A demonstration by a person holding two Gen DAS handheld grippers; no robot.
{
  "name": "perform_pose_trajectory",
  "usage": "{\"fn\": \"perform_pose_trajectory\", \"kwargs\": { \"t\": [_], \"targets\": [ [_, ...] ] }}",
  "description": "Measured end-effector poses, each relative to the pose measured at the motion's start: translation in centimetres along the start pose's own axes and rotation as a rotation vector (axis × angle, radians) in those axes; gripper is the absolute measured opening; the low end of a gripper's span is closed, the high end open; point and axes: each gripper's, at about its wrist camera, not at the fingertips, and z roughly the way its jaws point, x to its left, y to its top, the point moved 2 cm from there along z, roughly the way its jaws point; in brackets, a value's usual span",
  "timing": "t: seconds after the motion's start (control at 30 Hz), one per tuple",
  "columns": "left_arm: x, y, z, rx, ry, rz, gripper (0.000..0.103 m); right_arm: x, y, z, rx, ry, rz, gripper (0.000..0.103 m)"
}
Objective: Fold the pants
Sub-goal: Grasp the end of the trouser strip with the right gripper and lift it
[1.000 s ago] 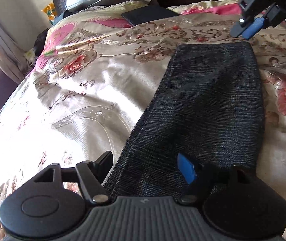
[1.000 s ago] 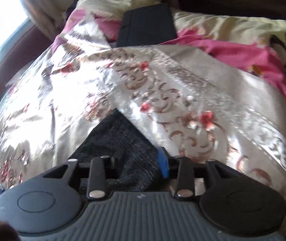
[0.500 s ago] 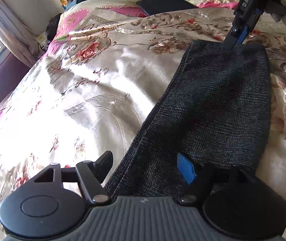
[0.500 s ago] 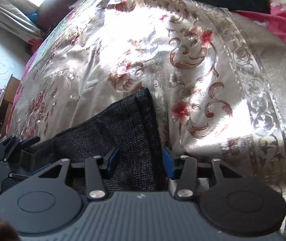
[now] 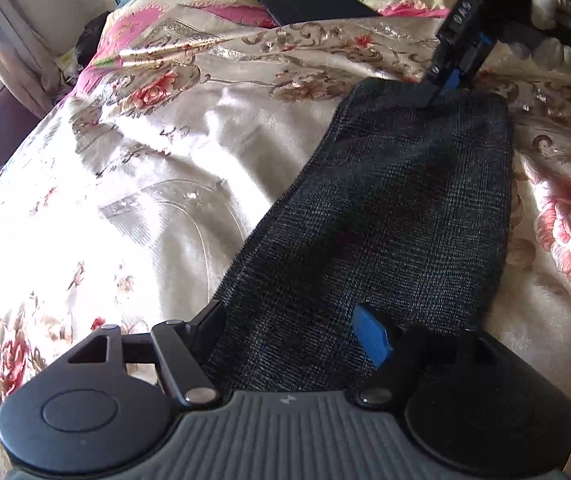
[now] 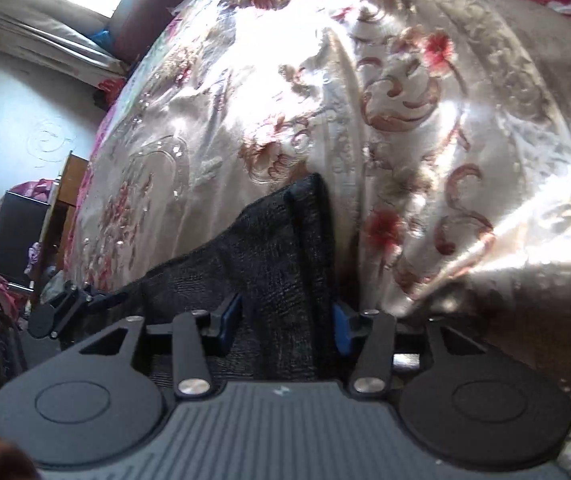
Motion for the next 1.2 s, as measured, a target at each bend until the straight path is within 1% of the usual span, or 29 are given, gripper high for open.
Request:
{"fn": "perform_pose_trajectory", "kwargs": {
  "t": [0.07,0.13,0.2,0.27,0.3,0.33,0.37,0.4,0.43,0.47,0.5,0.57,0.6,0.73,0.8,0.93,1.0,1.07,1.13,1.2],
  "targets": [
    [-0.2,-0.1,0.0,-0.002,0.000,-0.001,0.084,0.0,-0.1,0.0,-0.007,0.024,0.017,0.047],
    [-0.4,-0.1,-0.1,-0.005,0.002,0.013,0.084,0.2,-0.4,-0.9,-0.004,0.061,0.010,0.035],
    [-0.4,-0.2,-0.1,-0.010,-0.002,0.012,0.084,-0.1,-0.9,-1.0,-0.010,0.101,0.048,0.033],
    [-0.3,-0.2,0.1,-0.010,-0.008,-0.004,0.084,-0.3,-1.1,1.0,-0.008,0.072,0.080,0.026],
    [-0.4,-0.2,0.3,-0.007,-0.008,-0.012,0.084,0.1,-1.1,2.2,-0.012,0.081,0.087,0.022],
    [-0.4,-0.2,0.5,-0.002,-0.008,-0.014,0.084,0.7,-1.0,3.2,-0.016,0.109,0.099,0.019],
    [-0.4,0.0,0.6,-0.001,-0.009,-0.014,0.084,1.6,-1.0,4.4,-0.015,0.128,0.109,0.017],
    [-0.5,0.1,0.7,-0.002,-0.009,-0.012,0.084,2.5,-1.1,5.5,-0.004,0.104,0.104,0.013],
    [-0.5,0.2,0.8,-0.001,-0.006,-0.005,0.085,3.6,-1.1,6.2,0.009,0.050,0.073,0.009],
    [-0.5,0.2,0.7,-0.004,-0.006,0.003,0.085,4.7,-1.0,6.5,0.009,0.005,0.037,0.009],
    [-0.5,0.1,0.6,-0.010,-0.004,0.008,0.085,5.3,-0.9,6.3,0.001,-0.009,0.041,0.008],
    [-0.4,-0.1,0.4,-0.011,0.002,0.006,0.085,5.8,-0.8,5.6,-0.022,-0.039,0.079,0.007],
    [-0.2,-0.2,0.3,-0.007,0.003,-0.001,0.085,6.1,-0.7,5.1,-0.038,-0.069,0.091,0.007],
    [1.0,-1.0,-0.2,0.009,0.001,-0.054,0.085,7.0,-1.3,2.9,-0.116,-0.150,0.182,0.006],
    [1.8,-1.7,-0.6,0.022,-0.001,-0.074,0.085,8.3,-1.9,2.3,-0.149,-0.193,0.203,0.006],
    [4.4,-3.9,-1.6,0.056,-0.021,-0.150,0.085,11.2,-2.6,1.7,-0.207,-0.277,0.241,0.006],
    [5.6,-5.3,-2.2,0.075,0.002,-0.181,0.085,12.6,-2.5,1.5,-0.239,-0.294,0.267,0.006],
    [6.9,-7.0,-2.9,0.093,0.027,-0.208,0.085,14.9,-2.4,1.8,-0.254,-0.306,0.263,0.006],
    [8.3,-8.6,-3.9,0.099,0.035,-0.250,0.085,17.9,-2.4,2.4,-0.246,-0.302,0.228,0.006],
    [9.8,-10.5,-5.1,0.105,0.051,-0.305,0.085,21.7,-2.6,3.7,-0.220,-0.296,0.171,0.006]
  ]
}}
